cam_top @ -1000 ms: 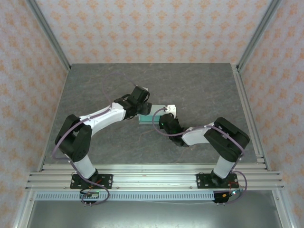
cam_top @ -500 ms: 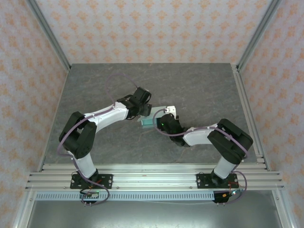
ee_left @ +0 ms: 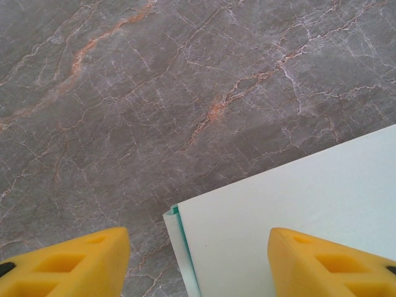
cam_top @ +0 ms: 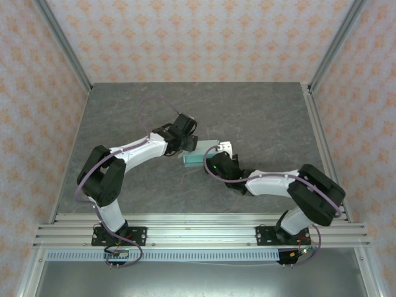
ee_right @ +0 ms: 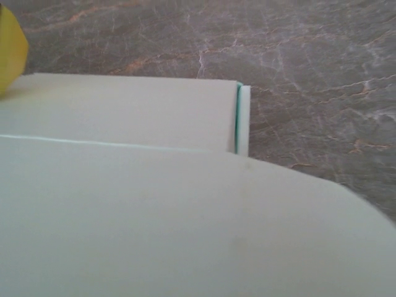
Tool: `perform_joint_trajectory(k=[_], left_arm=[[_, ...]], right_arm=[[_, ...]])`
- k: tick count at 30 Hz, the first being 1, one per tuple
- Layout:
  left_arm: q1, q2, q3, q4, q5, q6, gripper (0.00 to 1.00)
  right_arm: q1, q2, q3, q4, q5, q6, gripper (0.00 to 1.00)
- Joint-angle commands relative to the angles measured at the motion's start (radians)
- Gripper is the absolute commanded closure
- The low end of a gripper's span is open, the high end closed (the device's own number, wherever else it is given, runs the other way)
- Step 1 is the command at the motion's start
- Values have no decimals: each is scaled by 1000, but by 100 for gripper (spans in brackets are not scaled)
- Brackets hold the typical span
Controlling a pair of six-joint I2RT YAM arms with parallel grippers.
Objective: Fold the paper box
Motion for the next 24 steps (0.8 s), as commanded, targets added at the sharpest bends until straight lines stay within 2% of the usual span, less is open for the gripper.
perform_joint_trajectory(k=[1, 7, 10, 16, 20, 24], left_arm=[[6, -19, 6, -8, -6, -15, 39], [6, -26, 18, -17, -13, -14, 39], [6, -29, 18, -23, -17, -13, 39], [5, -77, 14, -31, -15, -13, 38], [6, -126, 9, -41, -17, -12, 38], [7, -178, -9, -52, -35, -18, 38]], right_arm=[[3, -79, -20, -123, -7, 25, 12], [3, -200, -55, -230, -52, 51, 13], [3, -295, -62, -298, -83, 63, 18], [3, -489, 38, -531, -81, 78, 21], [-12, -506, 138, -647, -79, 121, 22], [-62, -473, 191, -672, -136, 159, 28]])
